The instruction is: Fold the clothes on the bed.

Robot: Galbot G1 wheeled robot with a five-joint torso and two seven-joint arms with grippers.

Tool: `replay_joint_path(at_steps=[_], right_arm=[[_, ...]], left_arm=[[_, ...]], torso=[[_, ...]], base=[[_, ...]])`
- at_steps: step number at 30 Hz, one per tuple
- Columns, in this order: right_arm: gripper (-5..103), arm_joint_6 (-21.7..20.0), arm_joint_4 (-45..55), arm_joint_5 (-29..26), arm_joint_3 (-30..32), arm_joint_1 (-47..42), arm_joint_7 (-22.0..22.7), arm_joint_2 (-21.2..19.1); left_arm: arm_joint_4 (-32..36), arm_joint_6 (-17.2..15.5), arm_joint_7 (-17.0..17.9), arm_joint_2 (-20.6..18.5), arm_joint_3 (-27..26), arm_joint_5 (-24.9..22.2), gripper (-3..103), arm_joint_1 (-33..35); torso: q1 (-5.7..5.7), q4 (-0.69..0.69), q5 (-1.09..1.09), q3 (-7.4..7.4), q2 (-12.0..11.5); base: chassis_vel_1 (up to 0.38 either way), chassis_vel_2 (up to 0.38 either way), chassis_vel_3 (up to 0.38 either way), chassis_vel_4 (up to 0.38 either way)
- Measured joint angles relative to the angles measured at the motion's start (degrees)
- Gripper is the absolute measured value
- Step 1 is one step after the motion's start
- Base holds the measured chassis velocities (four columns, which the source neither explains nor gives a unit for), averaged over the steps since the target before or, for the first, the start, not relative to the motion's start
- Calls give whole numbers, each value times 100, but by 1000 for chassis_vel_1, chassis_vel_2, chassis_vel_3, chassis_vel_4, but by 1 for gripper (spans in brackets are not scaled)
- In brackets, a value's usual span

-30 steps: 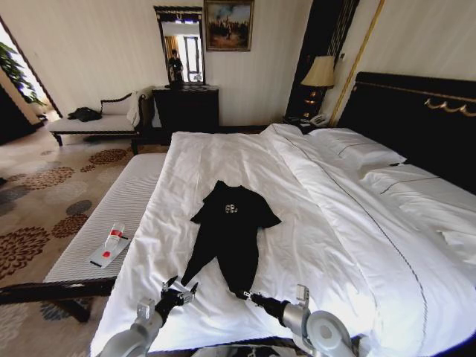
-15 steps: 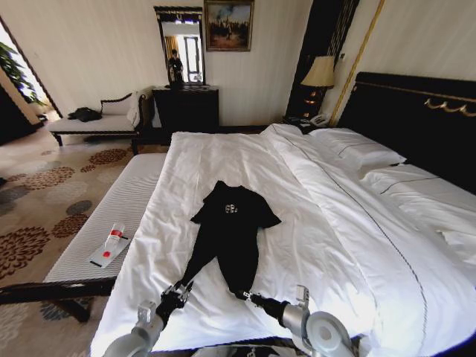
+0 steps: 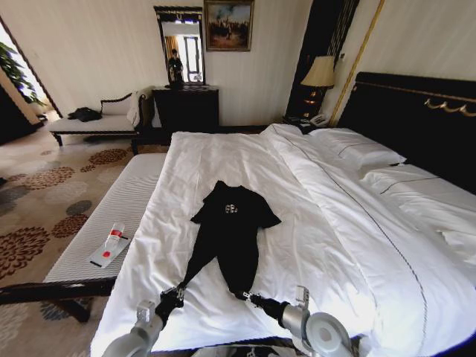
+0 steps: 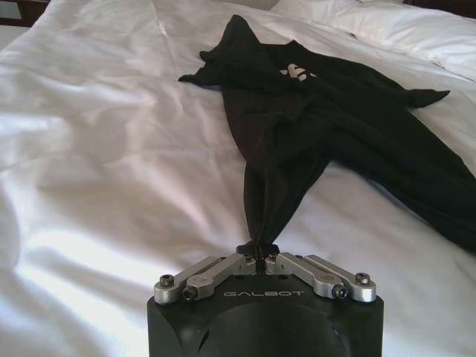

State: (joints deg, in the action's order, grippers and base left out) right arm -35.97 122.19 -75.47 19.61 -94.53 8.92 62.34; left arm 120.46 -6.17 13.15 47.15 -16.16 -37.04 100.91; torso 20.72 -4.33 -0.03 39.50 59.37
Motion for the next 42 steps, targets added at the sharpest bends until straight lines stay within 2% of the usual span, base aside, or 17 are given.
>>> replay_joint_path(at_steps=[3,10,14,16,26,31,35,38,42], right_arm=[[0,58,161,14,133,-79,47,-141],[0,59,548,-39,431,-264,180,-317],[0,25,816,-168,692,-442,290,-403],[0,22,1012,-239,885,-636,373,-448],[0,-77,1582,-339,1532,-1201,613,-469],[0,-158,1762,-154,1645,-1561,681,-426],[0,-162,1604,178,1452,-1647,647,-330],[0,-185,1365,431,1336,-1653,633,-287],[0,-285,1321,552,1383,-1714,650,-327]], left_arm=[[175,42,-31,193,-232,85,0,275],[613,61,-47,194,-647,27,0,713],[885,62,-86,112,-1134,-188,0,965],[1025,66,-149,104,-1554,-305,0,1185],[1106,118,-307,313,-2548,-684,0,1666],[1099,358,-524,392,-2842,-508,0,2263],[1057,616,-661,614,-2787,-197,0,2674],[884,950,-775,818,-2718,117,0,3029],[751,1156,-830,927,-2706,228,0,3224]], torso=[[0,0,0,0,0],[0,1,0,0,0],[0,-1,0,0,0],[0,0,1,0,0],[0,0,-1,0,0],[0,-1,-1,0,0],[-1,0,0,-1,1],[-1,1,1,0,1],[0,1,1,0,1]], base=[[0,0,0,0],[0,0,0,0],[0,0,0,0],[0,0,0,0],[0,0,0,0],[0,0,0,0],[0,0,0,0],[0,0,0,0],[0,0,0,0]])
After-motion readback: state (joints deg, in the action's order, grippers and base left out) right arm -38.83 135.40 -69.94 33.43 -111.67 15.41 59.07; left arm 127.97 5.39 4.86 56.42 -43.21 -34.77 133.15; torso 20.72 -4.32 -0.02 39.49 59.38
